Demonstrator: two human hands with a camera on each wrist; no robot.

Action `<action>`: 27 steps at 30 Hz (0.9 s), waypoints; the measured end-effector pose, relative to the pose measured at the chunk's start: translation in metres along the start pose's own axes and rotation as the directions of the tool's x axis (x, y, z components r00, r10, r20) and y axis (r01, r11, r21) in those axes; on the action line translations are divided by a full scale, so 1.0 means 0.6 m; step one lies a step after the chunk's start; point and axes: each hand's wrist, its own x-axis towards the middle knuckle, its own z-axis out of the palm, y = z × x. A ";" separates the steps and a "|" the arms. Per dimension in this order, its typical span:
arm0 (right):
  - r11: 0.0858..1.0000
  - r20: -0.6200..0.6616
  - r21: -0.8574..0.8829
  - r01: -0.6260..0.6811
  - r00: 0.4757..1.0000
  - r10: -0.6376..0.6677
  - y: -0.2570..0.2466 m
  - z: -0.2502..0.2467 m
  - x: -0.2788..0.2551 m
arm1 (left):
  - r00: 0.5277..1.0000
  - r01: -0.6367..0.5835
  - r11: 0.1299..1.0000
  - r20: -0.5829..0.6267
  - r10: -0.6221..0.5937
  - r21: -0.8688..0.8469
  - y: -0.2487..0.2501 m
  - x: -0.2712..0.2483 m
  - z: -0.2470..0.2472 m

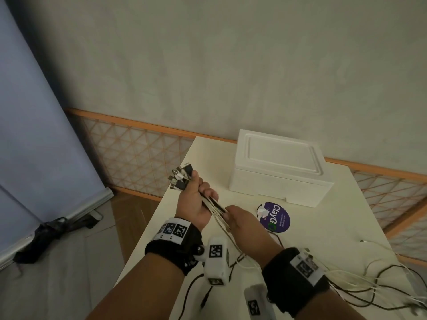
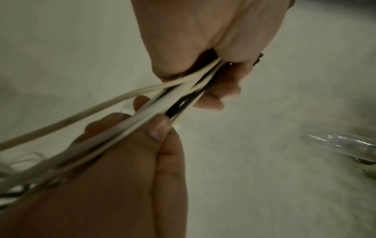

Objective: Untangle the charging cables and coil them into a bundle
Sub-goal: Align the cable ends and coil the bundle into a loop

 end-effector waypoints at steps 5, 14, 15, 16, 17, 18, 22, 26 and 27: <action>1.000 0.036 -0.017 0.000 0.999 0.001 0.004 0.007 -0.001 | 0.997 0.061 0.997 -0.039 -0.060 0.039 -0.005 0.002 -0.006; 0.907 -0.017 0.415 0.065 0.998 -0.064 -0.083 -0.091 0.071 | 0.994 0.001 0.887 0.094 -0.050 0.461 -0.020 -0.032 0.012; 0.948 0.015 0.305 0.093 0.995 -0.102 -0.099 -0.094 0.080 | 0.991 -0.035 0.853 0.127 -0.037 0.520 -0.026 -0.037 0.016; 0.977 0.033 0.170 0.126 0.991 -0.133 -0.110 -0.097 0.088 | 0.987 -0.068 0.818 0.156 -0.028 0.572 -0.031 -0.042 0.019; 0.987 0.044 0.038 0.158 0.986 -0.160 -0.118 -0.098 0.095 | 0.984 -0.090 0.786 0.178 -0.025 0.611 -0.035 -0.046 0.022; 0.981 0.053 -0.064 0.185 0.982 -0.181 -0.124 -0.100 0.102 | 0.981 -0.102 0.761 0.194 -0.032 0.640 -0.037 -0.049 0.023; 0.949 0.062 -0.180 0.261 0.965 -0.254 -0.133 -0.098 0.116 | 0.960 -0.120 0.741 0.269 -0.084 0.661 -0.029 -0.054 0.022; 0.941 -0.021 -0.186 0.284 0.956 -0.293 -0.131 -0.087 0.121 | 0.948 -0.149 0.741 0.307 -0.080 0.654 -0.021 -0.051 0.018; 0.932 -0.031 -0.209 0.295 0.951 -0.308 -0.130 -0.086 0.121 | 0.948 -0.164 0.730 0.311 -0.070 0.663 -0.021 -0.051 0.017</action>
